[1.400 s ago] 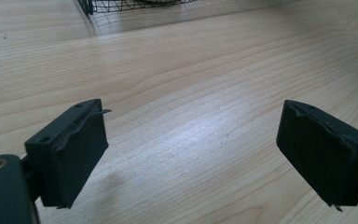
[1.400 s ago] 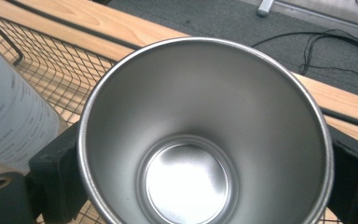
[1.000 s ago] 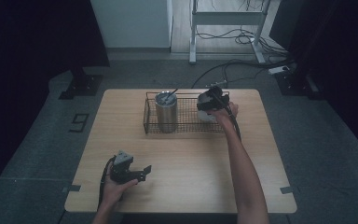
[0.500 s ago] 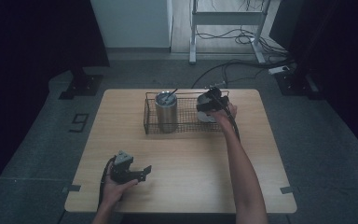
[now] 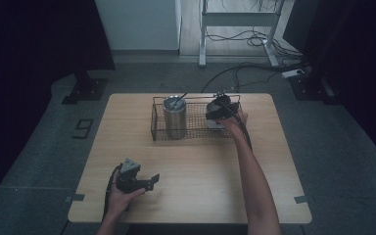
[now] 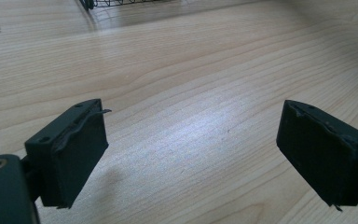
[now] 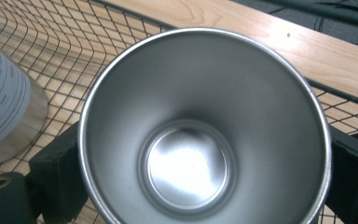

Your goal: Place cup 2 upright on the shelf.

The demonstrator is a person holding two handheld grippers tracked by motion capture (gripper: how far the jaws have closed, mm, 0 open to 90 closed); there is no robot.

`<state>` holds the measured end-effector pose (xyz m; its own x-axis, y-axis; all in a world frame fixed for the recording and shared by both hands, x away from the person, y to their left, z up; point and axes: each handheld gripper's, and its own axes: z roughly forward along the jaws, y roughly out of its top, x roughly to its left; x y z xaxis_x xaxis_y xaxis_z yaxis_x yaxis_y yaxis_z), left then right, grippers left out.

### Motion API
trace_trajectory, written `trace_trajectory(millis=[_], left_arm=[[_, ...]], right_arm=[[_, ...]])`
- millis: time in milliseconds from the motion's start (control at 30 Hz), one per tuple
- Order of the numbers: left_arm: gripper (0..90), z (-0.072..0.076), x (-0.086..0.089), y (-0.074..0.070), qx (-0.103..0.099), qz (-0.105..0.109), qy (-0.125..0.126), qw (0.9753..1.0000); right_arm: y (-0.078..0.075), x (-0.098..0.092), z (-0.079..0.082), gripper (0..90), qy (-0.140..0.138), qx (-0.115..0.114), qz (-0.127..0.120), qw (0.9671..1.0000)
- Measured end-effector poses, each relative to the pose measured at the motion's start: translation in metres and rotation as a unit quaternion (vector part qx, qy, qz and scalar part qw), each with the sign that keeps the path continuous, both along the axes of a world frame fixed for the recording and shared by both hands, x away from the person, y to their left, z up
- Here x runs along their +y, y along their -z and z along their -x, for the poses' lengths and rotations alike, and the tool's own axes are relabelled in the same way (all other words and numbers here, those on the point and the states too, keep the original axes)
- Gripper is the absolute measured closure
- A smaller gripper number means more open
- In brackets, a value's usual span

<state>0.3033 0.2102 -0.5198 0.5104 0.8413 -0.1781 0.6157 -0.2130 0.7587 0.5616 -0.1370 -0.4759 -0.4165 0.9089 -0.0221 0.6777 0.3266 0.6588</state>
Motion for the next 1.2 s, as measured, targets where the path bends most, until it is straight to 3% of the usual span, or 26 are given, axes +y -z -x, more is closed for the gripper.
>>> trace_trajectory(millis=[367,533,700,1200], left_arm=[[8.6,0.001,0.0,-0.001,0.0,0.0,0.001,1.0],[8.6,0.001,0.0,-0.001,-0.002,0.001,0.002,1.0],[8.6,0.001,-0.001,-0.001,-0.002,0.001,0.001,1.0],[8.6,0.002,-0.002,-0.002,-0.005,-0.002,0.003,1.0]], right_arm=[[-0.007,0.002,0.006,0.0,0.014,-0.022,-0.01,0.9996],[-0.015,-0.002,0.01,0.0,0.02,-0.048,-0.041,0.9978],[-0.021,-0.006,0.015,0.0,0.023,-0.065,-0.05,0.9963],[-0.037,-0.02,0.045,0.9,0.021,-0.097,-0.073,0.9924]])
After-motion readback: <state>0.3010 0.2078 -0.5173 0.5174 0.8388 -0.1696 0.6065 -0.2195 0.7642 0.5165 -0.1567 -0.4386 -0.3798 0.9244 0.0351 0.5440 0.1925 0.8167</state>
